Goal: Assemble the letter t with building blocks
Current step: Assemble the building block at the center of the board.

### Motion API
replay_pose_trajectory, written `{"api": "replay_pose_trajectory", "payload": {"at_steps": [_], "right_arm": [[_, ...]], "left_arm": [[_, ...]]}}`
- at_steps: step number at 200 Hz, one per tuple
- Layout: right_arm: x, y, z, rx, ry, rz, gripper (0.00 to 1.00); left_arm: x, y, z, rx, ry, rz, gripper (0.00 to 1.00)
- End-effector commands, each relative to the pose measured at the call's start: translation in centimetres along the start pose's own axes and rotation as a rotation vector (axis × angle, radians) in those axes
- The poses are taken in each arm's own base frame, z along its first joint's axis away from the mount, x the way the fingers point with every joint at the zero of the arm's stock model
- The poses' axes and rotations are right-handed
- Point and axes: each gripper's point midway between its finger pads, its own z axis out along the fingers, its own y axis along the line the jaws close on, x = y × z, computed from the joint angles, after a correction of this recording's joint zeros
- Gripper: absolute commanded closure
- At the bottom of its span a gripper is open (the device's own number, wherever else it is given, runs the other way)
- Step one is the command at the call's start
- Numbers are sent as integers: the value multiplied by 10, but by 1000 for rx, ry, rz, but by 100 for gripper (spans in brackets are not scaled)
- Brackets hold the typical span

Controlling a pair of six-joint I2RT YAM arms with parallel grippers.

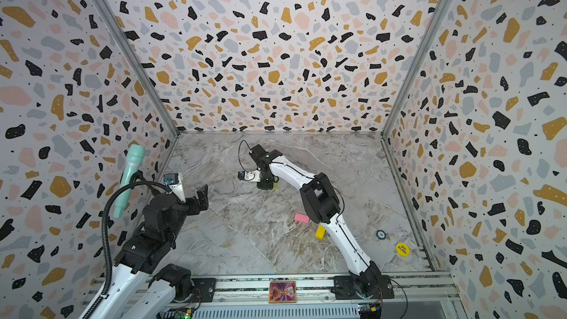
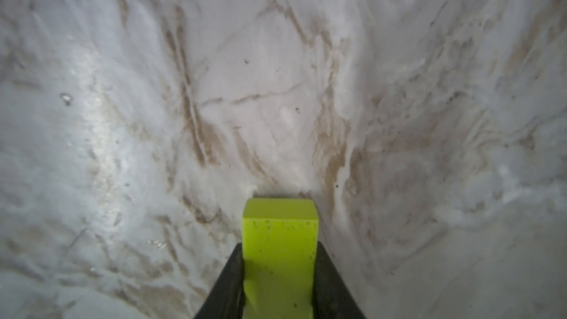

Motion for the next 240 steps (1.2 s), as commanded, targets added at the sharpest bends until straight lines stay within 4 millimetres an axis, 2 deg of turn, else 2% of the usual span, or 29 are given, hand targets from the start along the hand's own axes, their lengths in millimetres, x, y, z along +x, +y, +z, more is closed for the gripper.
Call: {"api": "replay_pose_trajectory", "payload": {"at_steps": [1,24,172,198,240], "right_arm": [[3,8,-2,-41,-1,17,70],[5,10,-1,-52,1,23,67],[8,9,-3,-48,9,24,66],[9,11,-2,-57,11,26,59],[7,9,-5,-50,3,27,58]], "left_arm": [[-4,0,1,-4,-25,6,0],[-5,0,1,-4,-26,5,0],[-6,1,-1,-7,-36,1,1],[-7,1,-2,-7,-39,-2,0],[-8,2,-2,-9,-42,-3,1]]}}
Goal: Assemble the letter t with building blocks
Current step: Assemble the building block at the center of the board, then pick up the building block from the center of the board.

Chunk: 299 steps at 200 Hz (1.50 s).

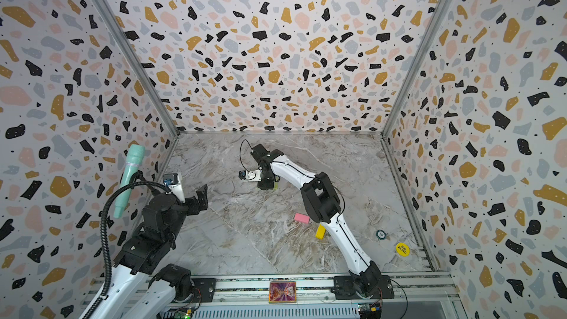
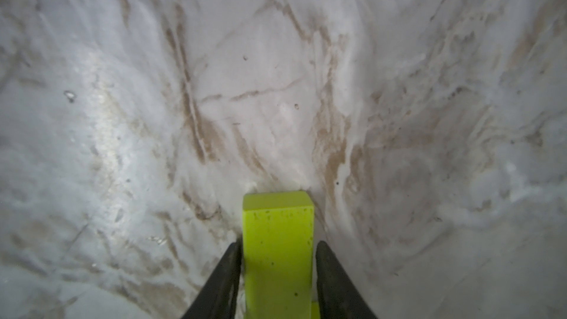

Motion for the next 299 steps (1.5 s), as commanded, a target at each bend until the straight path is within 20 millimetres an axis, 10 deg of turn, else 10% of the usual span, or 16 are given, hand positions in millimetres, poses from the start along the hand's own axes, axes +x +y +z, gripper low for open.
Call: {"api": "replay_pose_trajectory", "payload": {"at_steps": [1,95,152,232,263,299], "right_arm": [[6,7,-6,-30,16,17,57],[-60,-13,-99,63,-266,0,56],[-61,-20,-161,179,-339,112,55],[77,13,-218,290,-265,753,32],[146,39,-207,256,-160,1019,36],[180,73,-183,183,-65,1153,40]], "left_arm": [[-5,1,-1,-6,-29,1,1],[-3,0,1,-3,-21,4,1],[-3,-1,2,-4,-18,6,1],[-1,-2,3,2,-10,9,0],[-1,-3,4,5,-8,10,0],[0,-3,4,7,-4,9,1]]}}
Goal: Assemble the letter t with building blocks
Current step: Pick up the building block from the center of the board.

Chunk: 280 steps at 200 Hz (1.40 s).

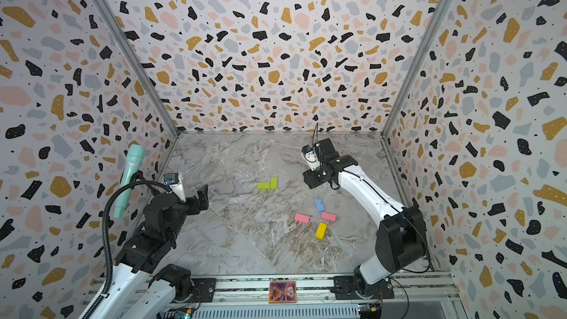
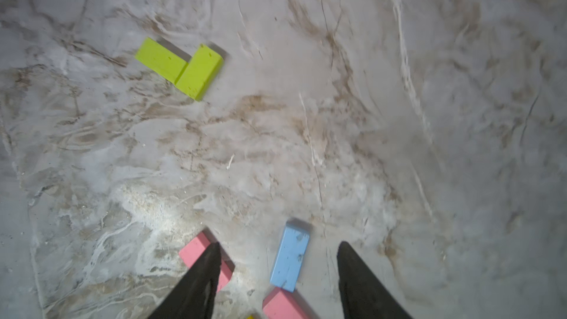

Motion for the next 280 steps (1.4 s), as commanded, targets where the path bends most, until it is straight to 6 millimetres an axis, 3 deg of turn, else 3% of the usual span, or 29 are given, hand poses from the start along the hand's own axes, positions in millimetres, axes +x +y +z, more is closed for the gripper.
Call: {"api": "replay_pose_trajectory", "payload": {"at_steps": [1,48,109,254,280], "right_arm": [[32,3,4,-10,96,123,41],[73,-9,33,4,215,188,44],[106,-14,67,-17,333,211,48],[120,-21,93,32,380,202,57],[122,-22,94,57,404,163,65]], "left_arm": [[-2,-2,1,9,-15,6,1],[-3,-2,1,9,-15,6,0],[-4,-1,0,2,-21,4,0],[-4,0,0,-1,-22,3,1],[-3,-1,0,1,-21,4,1]]}}
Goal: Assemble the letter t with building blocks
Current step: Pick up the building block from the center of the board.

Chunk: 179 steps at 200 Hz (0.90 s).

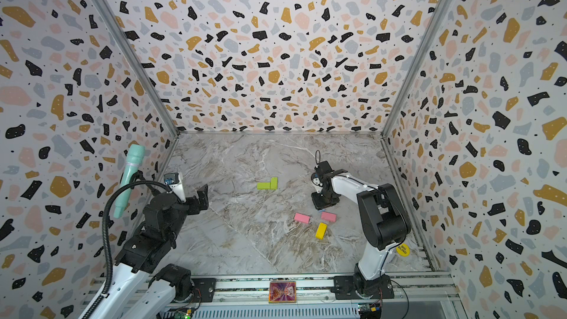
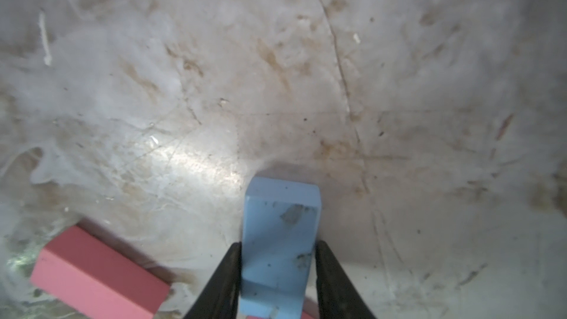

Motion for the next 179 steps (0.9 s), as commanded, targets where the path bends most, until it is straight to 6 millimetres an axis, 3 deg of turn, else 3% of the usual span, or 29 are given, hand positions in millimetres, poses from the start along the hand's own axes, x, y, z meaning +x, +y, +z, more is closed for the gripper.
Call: {"api": "replay_pose_trajectory", "payload": {"at_steps": [1,43,78,125,179], "right_arm": [[11,-5,7,49,60,-21,65],[6,-7,3,90,69,-77,73],[-17,-2,-7,119,13,-165,78],[-49,16,-20,81,-44,-356,84],[-69,39,-29,4,-77,-629,84]], "left_arm": [[-3,-1,0,1,-20,3,0],[-3,-1,0,3,-19,4,1],[-3,-1,0,4,-21,4,1],[-3,-3,0,12,-20,4,1],[-2,-4,2,14,-14,8,0]]}}
